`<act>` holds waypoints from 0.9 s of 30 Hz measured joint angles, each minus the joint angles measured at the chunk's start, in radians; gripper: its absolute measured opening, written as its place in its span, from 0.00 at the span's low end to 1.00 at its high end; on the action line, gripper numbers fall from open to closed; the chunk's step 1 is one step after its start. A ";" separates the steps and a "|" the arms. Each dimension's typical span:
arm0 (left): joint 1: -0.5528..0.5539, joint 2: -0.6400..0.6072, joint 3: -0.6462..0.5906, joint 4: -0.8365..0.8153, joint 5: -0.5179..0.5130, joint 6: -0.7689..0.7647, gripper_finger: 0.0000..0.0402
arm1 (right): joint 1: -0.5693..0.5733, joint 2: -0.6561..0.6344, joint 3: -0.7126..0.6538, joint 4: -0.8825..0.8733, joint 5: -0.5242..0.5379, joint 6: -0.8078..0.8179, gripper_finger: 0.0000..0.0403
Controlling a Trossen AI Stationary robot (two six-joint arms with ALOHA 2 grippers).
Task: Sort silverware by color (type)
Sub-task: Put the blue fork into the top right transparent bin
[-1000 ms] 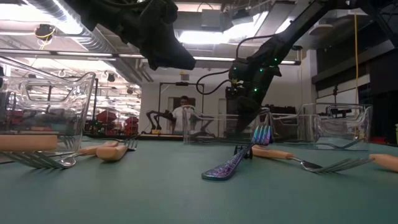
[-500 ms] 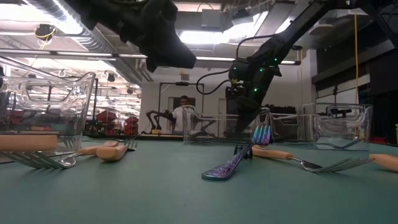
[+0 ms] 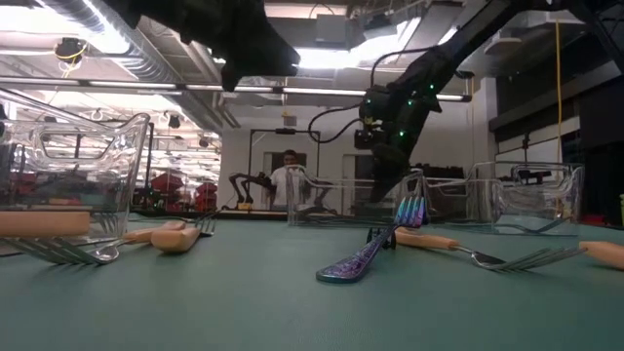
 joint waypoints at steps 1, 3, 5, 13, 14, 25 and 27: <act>0.005 -0.007 0.000 -0.005 -0.012 0.000 0.24 | 0.000 -0.006 0.012 -0.011 0.000 0.000 0.30; 0.020 -0.021 -0.001 -0.016 -0.031 0.000 0.24 | 0.000 -0.018 0.034 -0.041 0.001 0.000 0.30; 0.044 -0.029 0.000 -0.013 -0.036 0.000 0.24 | 0.000 -0.036 0.054 -0.064 0.001 0.000 0.30; 0.152 -0.036 -0.001 -0.024 0.025 0.000 0.24 | 0.001 -0.168 0.069 -0.098 -0.002 -0.001 0.30; 0.160 -0.036 -0.001 -0.025 0.042 0.000 0.24 | 0.001 -0.188 0.069 -0.106 -0.008 -0.001 0.30; 0.176 -0.036 -0.001 -0.074 0.073 0.000 0.24 | 0.176 -0.349 0.070 -0.154 -0.035 -0.003 0.30; 0.174 -0.036 -0.001 -0.095 0.073 0.000 0.24 | 0.232 -0.362 0.070 -0.165 -0.035 -0.011 0.30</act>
